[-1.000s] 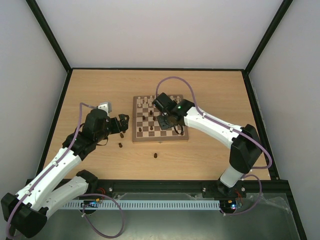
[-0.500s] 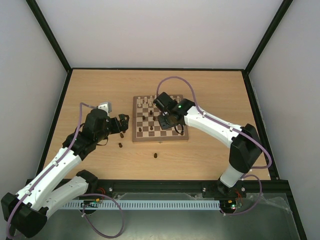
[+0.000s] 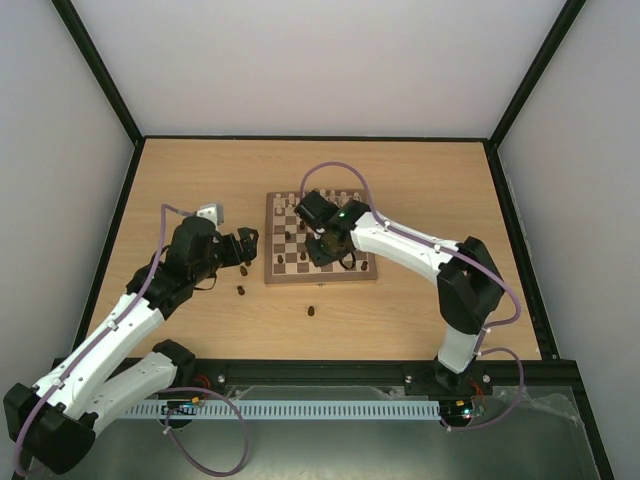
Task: Set up the chess pieces on the board
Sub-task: Place the chess piece on the chessboard.
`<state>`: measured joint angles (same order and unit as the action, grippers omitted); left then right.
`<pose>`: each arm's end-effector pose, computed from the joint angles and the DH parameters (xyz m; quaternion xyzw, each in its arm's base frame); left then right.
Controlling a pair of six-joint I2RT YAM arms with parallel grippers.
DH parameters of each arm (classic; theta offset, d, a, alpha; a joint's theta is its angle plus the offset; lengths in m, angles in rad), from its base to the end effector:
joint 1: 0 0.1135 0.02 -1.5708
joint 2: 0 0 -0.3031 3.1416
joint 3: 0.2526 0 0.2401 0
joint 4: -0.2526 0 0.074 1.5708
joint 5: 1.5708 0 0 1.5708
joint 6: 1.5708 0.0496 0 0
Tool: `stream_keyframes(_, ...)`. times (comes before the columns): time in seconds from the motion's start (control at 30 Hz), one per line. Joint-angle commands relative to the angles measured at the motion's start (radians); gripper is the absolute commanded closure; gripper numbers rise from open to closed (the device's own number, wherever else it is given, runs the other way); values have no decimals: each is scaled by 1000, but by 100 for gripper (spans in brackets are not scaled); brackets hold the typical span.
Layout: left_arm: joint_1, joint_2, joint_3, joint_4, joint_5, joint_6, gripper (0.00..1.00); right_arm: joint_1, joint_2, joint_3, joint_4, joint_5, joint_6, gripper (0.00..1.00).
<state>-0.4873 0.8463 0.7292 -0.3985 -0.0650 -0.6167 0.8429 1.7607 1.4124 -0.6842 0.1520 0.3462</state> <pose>0.1468 -0.0742 0.3120 -0.0722 0.8607 -0.2400 0.4432 0.2579 0.2782 0.2826 -0.2167 0.9367 0.0879 0.2606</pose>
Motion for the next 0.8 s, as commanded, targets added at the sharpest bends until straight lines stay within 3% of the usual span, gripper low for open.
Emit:
stream_keyframes(0.0,9,4,-3,19,-12,11,1,23,56,42,-57,-9,-18,85)
stream_keyframes(0.77,35,-11,-18,15,-4,24,1,42,190,104,-65,-9,-30,81)
